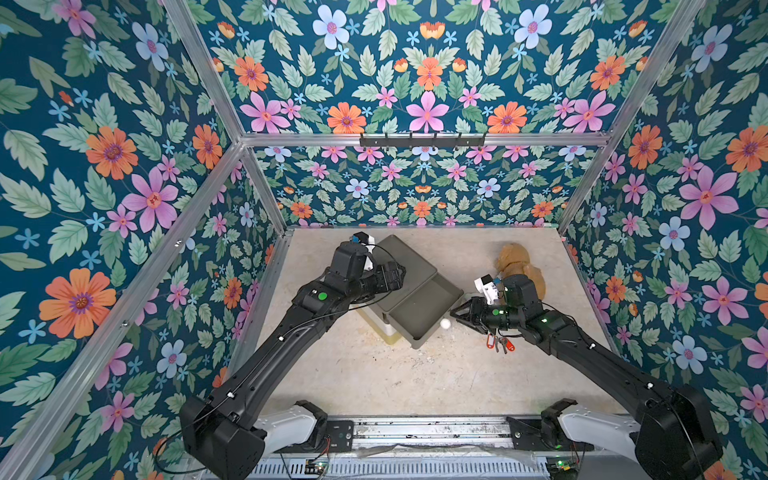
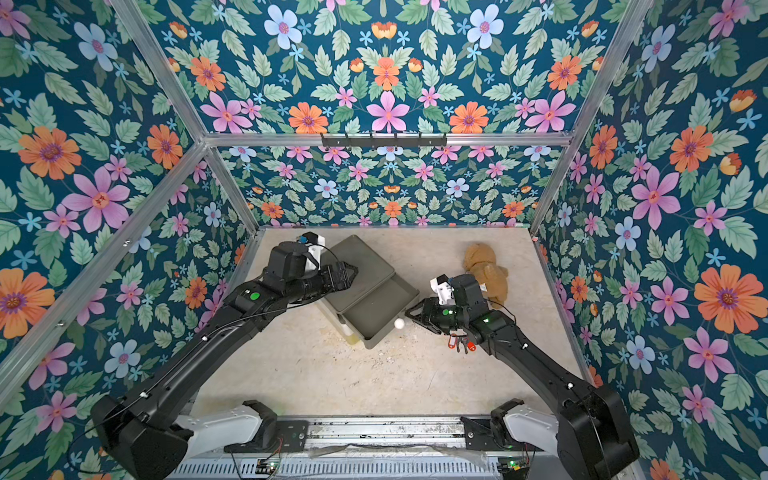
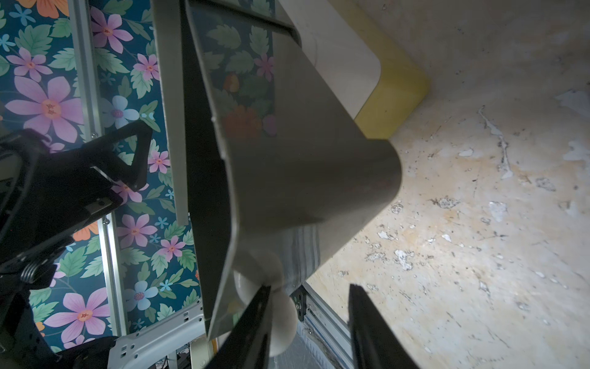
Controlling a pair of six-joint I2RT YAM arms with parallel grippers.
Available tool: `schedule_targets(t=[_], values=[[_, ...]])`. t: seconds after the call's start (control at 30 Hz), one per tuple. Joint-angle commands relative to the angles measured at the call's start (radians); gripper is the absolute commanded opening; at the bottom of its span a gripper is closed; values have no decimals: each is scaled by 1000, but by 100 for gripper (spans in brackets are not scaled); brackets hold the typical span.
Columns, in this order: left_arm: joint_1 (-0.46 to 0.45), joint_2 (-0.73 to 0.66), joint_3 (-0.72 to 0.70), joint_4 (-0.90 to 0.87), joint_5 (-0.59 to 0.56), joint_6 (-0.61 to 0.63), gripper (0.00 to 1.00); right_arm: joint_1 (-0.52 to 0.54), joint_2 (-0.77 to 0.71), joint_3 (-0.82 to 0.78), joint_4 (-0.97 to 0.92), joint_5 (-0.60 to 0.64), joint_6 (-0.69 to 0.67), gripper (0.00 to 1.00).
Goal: Take the keys out of the drawer
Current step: Close the drawer in the storage box.
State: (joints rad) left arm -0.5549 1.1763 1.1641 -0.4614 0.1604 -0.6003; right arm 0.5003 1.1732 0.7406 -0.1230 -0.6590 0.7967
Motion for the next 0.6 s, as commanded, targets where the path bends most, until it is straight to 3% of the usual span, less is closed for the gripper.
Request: schedule_targets(t=[0.0,0.57], values=[[2,-53,-30,26,-53,-14,99,10,18,18,47,7,10,44],[3,-239,-163,-37,-102,-70,99,64,201,142,95,2,-9,45]])
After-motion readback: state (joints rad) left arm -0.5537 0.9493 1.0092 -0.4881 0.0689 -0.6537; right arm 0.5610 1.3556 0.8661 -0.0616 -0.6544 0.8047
